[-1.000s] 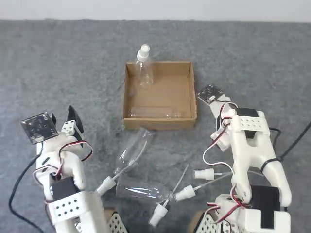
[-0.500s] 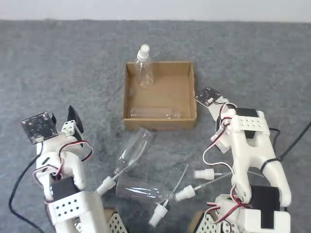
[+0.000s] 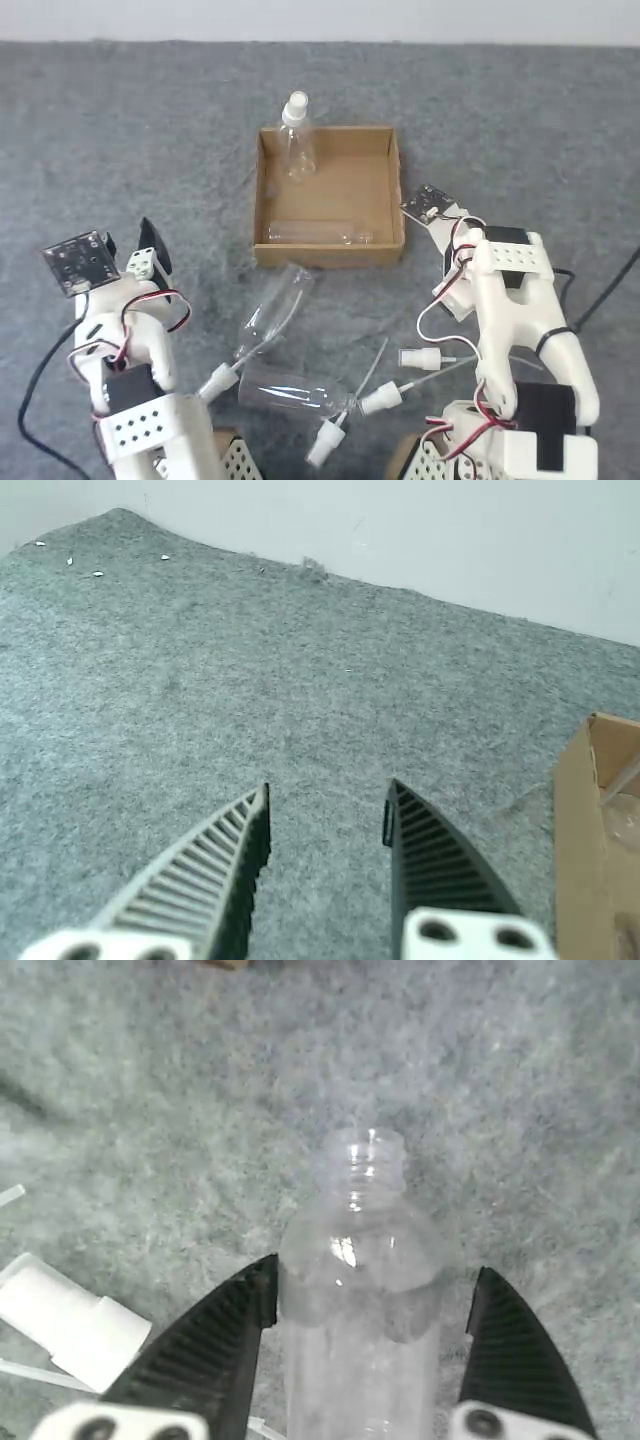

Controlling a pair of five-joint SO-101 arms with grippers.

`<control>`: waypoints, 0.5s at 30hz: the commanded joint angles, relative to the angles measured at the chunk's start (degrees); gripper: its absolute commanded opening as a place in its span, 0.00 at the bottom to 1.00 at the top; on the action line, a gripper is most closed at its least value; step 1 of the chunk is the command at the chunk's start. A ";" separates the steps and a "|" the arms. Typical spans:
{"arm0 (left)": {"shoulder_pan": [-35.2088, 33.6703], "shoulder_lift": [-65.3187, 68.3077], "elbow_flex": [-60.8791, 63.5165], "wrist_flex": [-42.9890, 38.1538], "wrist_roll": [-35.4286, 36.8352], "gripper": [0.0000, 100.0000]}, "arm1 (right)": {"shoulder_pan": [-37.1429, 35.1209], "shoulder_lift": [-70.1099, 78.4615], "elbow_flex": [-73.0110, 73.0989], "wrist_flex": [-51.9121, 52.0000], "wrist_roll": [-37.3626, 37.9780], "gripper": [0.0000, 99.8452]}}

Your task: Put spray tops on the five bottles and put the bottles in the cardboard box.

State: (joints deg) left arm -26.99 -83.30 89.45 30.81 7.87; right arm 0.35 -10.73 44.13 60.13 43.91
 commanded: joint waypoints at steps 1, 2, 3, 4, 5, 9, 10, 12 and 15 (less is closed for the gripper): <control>-0.26 -0.79 -0.92 -2.02 -0.44 0.18 | -0.57 -0.22 -0.62 0.48 0.62 0.21; -0.26 -0.79 -0.92 -2.02 -0.44 0.18 | -0.57 -0.22 -0.62 0.48 0.53 0.18; -0.26 -0.79 -0.92 -2.02 -0.44 0.18 | -0.57 -0.22 -0.62 0.48 0.44 0.15; -0.26 -0.79 -0.92 -2.02 -0.44 0.18 | -0.57 -0.22 -0.62 0.48 0.44 0.13; -0.26 -0.79 -0.92 -2.02 -0.44 0.18 | -0.57 -0.22 -0.62 0.48 0.44 0.10; -0.26 -0.79 -0.92 -1.93 -0.44 0.18 | -0.22 -0.84 -0.88 0.84 0.44 0.06; -0.26 -0.79 -0.92 -1.93 -0.44 0.18 | -0.13 -0.92 -0.97 1.01 0.44 0.06; -0.26 -0.79 -0.92 -1.93 -0.44 0.18 | -0.13 -1.01 -0.97 1.01 0.44 0.06; -0.26 -0.79 -0.92 -1.93 -0.44 0.18 | -0.13 -1.10 -1.05 1.10 0.44 0.06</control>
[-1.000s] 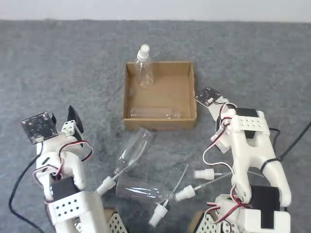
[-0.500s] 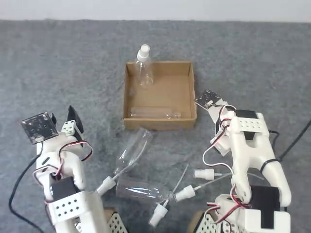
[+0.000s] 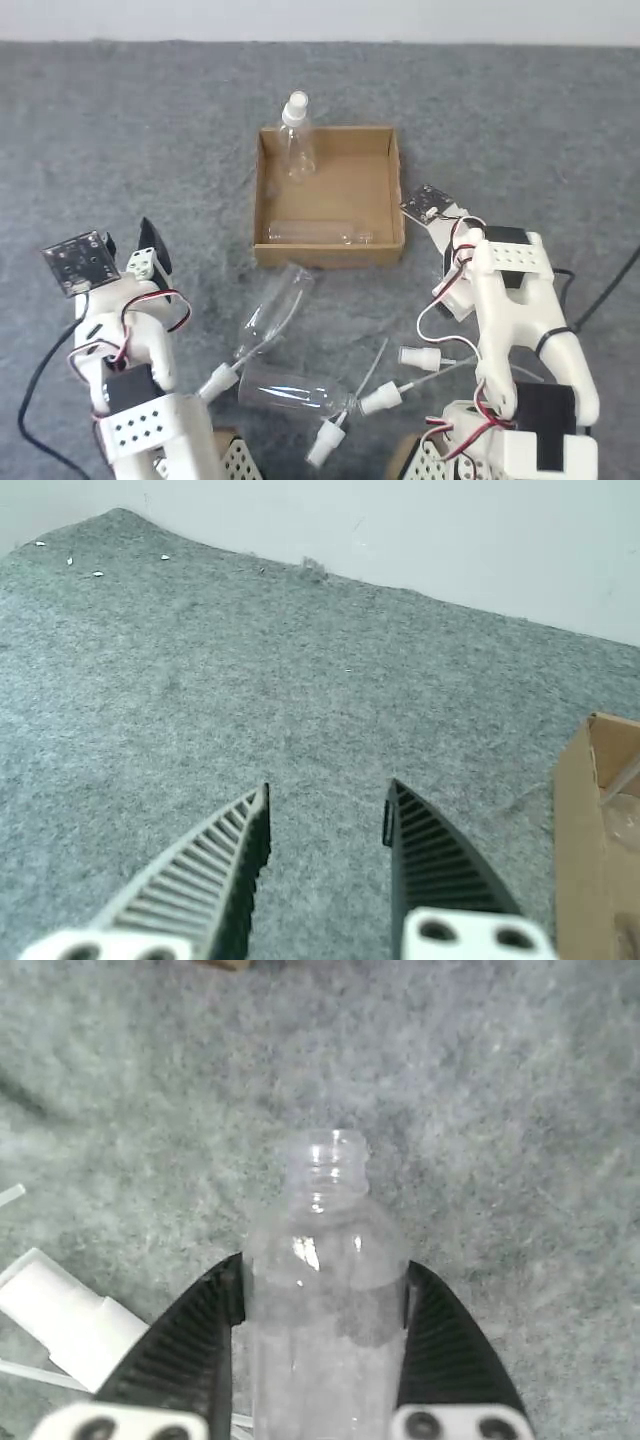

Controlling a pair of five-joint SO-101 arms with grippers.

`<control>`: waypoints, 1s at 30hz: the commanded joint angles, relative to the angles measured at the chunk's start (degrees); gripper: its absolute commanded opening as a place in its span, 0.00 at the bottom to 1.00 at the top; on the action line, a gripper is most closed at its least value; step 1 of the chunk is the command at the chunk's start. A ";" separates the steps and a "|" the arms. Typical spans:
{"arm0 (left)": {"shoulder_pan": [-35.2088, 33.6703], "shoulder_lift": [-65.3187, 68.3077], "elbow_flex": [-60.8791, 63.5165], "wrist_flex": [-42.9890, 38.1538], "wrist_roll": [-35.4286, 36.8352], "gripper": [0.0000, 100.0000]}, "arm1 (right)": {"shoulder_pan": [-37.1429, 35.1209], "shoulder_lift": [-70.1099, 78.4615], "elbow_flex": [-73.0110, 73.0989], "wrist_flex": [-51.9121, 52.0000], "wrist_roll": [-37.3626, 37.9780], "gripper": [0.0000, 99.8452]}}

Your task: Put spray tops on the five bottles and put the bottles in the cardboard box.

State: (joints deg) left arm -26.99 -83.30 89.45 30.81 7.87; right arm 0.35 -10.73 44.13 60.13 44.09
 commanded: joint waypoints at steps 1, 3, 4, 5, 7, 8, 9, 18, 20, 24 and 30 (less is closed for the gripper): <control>-0.26 -0.79 -0.92 -1.93 -0.44 0.18 | -0.13 -1.36 -1.05 1.10 0.26 0.06; -0.26 -0.79 -0.57 -2.02 -0.44 0.18 | -0.13 -3.21 -1.05 1.89 0.18 0.06; -0.26 -0.79 -0.57 -2.02 -0.44 0.18 | -0.13 -4.53 -1.05 3.03 0.18 0.06; -0.26 -0.79 -0.57 -2.02 -0.44 0.18 | -0.40 -6.20 -1.05 4.35 0.18 0.06; -0.35 -0.79 -0.57 -2.02 -0.44 0.18 | -0.66 -10.07 -1.05 6.90 0.09 0.06; -0.35 -0.79 -0.57 -2.02 -0.44 0.18 | -0.66 -12.18 -1.05 8.22 0.09 0.06; -0.35 -0.79 -0.57 -2.02 -0.44 0.18 | -0.66 -14.46 -1.05 9.36 0.09 0.06; -0.26 -0.79 -0.48 -2.02 -0.44 0.18 | -2.15 -29.76 -0.97 19.30 -2.73 0.06; -0.26 -0.79 -0.48 -2.02 -0.44 0.18 | -3.56 -31.96 -0.97 21.41 -2.81 0.06; -0.26 -0.79 -0.48 -2.02 -0.44 0.18 | -6.81 -35.56 -0.97 25.19 -7.65 0.06; -0.26 -0.79 -0.48 -2.02 -0.44 0.18 | -13.85 -40.13 -0.97 28.88 -17.49 0.06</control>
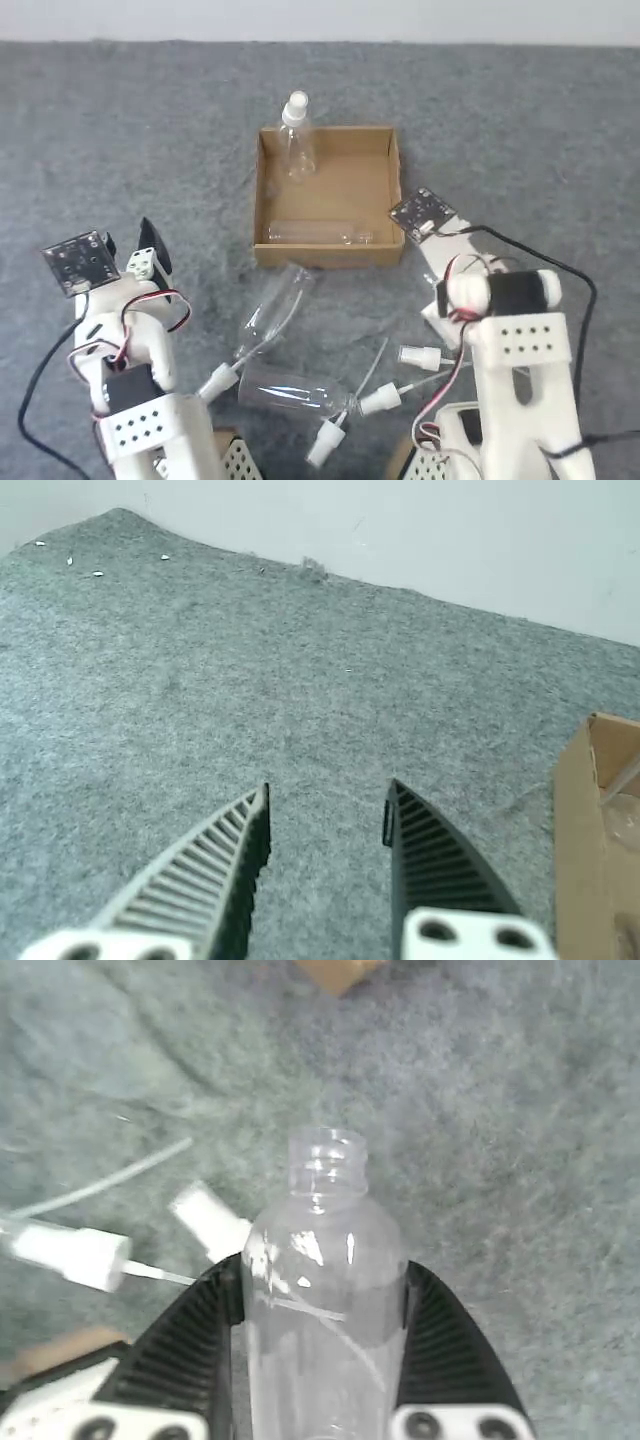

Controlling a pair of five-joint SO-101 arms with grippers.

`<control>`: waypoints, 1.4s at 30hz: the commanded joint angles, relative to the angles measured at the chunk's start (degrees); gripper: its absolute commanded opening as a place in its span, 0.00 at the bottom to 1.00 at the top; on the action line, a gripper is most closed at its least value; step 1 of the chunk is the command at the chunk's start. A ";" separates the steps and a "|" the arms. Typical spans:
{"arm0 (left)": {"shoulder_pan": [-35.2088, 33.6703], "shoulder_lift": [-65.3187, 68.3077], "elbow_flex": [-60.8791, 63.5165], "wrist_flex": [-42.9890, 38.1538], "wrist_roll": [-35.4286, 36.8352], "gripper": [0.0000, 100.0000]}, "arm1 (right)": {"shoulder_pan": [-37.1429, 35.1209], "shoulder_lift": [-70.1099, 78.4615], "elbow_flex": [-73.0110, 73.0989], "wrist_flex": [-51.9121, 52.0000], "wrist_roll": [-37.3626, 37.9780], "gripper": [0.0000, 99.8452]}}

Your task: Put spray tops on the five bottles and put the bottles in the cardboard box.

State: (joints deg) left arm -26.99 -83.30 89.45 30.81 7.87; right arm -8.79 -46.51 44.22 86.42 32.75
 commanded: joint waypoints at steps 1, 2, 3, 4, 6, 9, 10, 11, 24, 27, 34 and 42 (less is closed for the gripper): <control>-0.26 -0.79 -0.48 -2.02 -0.44 0.18 | -5.93 -5.05 -1.05 3.21 -7.47 0.06; -0.26 -0.79 -0.48 -2.02 -0.44 0.18 | -7.08 -5.76 -1.05 3.74 -8.53 0.06; -0.26 -0.79 -0.48 -2.02 -0.44 0.18 | -8.13 -6.46 -1.05 4.35 -9.41 0.06; -0.26 -0.79 -0.48 -2.02 -0.44 0.18 | -8.66 -7.25 -1.05 4.70 -10.20 0.06; -0.26 -0.79 -0.48 -2.02 -0.44 0.18 | -9.19 -8.92 -1.05 4.70 -11.60 0.06; -0.26 -0.79 -0.48 -2.02 -0.44 0.18 | -9.19 -11.47 -1.05 4.70 -12.22 0.06; -0.26 -0.79 -0.48 -2.02 -0.44 0.18 | -9.19 -12.18 -1.05 4.79 -12.13 0.06; -0.26 -0.79 -0.48 -2.02 -0.44 0.18 | -9.19 -12.88 -1.05 4.70 -12.13 0.06; -0.26 -0.79 -0.48 -2.02 -0.44 0.18 | -9.27 -17.27 -0.70 -3.91 -14.68 0.06; -0.26 -0.79 -0.48 -2.02 -0.44 0.18 | -9.89 -17.36 -0.70 -7.34 -18.02 0.06; -0.26 -0.79 -0.48 -2.02 -0.44 0.18 | -15.25 -17.36 -0.70 -12.00 -23.47 0.06; -0.26 -0.79 -0.48 -2.02 -0.44 0.18 | -15.52 -17.45 -0.62 -13.05 -26.29 0.06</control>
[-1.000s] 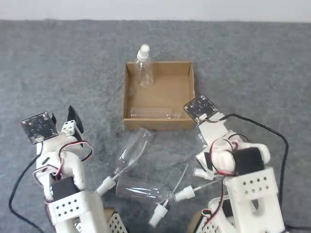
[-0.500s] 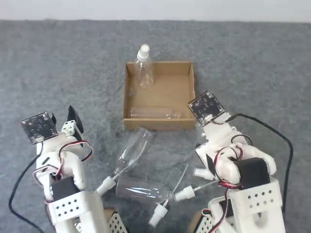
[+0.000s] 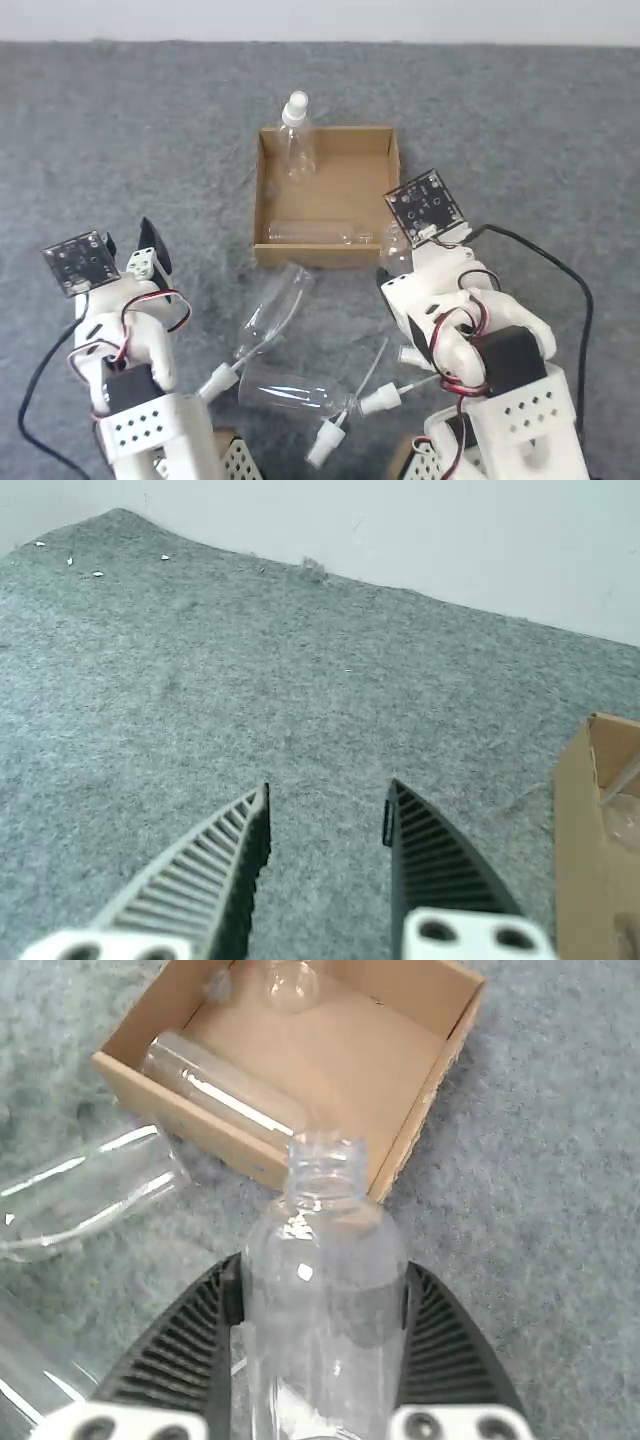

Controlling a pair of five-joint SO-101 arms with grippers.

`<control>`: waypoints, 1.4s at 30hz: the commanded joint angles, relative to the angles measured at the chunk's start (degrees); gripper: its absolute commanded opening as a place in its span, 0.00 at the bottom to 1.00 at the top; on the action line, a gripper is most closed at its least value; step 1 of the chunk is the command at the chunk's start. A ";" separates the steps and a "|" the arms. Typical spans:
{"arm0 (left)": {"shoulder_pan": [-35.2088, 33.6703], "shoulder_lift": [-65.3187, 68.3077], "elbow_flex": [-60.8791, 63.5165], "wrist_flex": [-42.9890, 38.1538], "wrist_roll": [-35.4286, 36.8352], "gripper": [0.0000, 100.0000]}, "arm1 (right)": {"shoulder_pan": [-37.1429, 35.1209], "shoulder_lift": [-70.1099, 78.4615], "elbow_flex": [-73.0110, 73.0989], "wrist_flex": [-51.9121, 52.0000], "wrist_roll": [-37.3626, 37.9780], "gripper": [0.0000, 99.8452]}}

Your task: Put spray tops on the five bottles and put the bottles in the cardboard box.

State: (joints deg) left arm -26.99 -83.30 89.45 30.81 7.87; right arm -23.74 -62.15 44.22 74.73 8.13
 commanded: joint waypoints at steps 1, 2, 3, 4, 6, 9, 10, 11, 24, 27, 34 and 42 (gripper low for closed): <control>-0.26 -0.79 -0.48 -2.02 -0.44 0.18 | -0.57 -1.80 -0.62 -1.27 -1.85 0.06; -0.26 -0.79 -0.48 -2.02 -0.44 0.18 | -0.57 -1.80 -0.62 -1.10 -2.11 0.06; -0.18 -0.79 -0.48 -2.02 -0.44 0.18 | -0.57 -1.80 -0.62 -0.92 -2.11 0.06; -0.18 -0.79 -0.48 -2.02 -0.44 0.18 | -0.48 -1.89 -0.53 -0.84 -2.11 0.06; -0.18 -0.79 -0.48 -2.02 -0.44 0.18 | -0.40 -2.24 -0.26 -0.84 -2.11 0.06; -0.18 -0.79 -0.48 -2.02 -0.44 0.18 | -0.40 -6.73 2.99 -2.24 -2.02 0.06; -0.18 -0.79 -0.48 -2.02 -0.44 0.18 | -0.40 -9.19 4.48 -2.86 -1.85 0.06; -0.09 -0.79 -0.48 -2.02 -0.44 0.18 | -0.40 -11.82 5.98 -3.30 -1.76 0.06; 0.00 -0.79 -0.57 -1.67 -0.44 0.18 | 4.18 -39.78 22.33 -7.16 -1.49 0.06; 0.00 -0.79 -0.66 -1.67 -0.44 0.18 | 7.96 -42.24 24.18 -7.25 -1.85 0.06; 0.18 -0.79 -3.91 2.11 -0.35 0.18 | 15.08 -41.80 26.81 -11.30 -4.48 0.06; 9.49 -0.79 -14.46 14.59 -2.37 0.18 | 22.90 -41.80 26.81 -13.23 -7.74 0.06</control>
State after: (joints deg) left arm -23.47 -83.30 82.59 40.48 7.87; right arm -4.31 -103.74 71.91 63.82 2.68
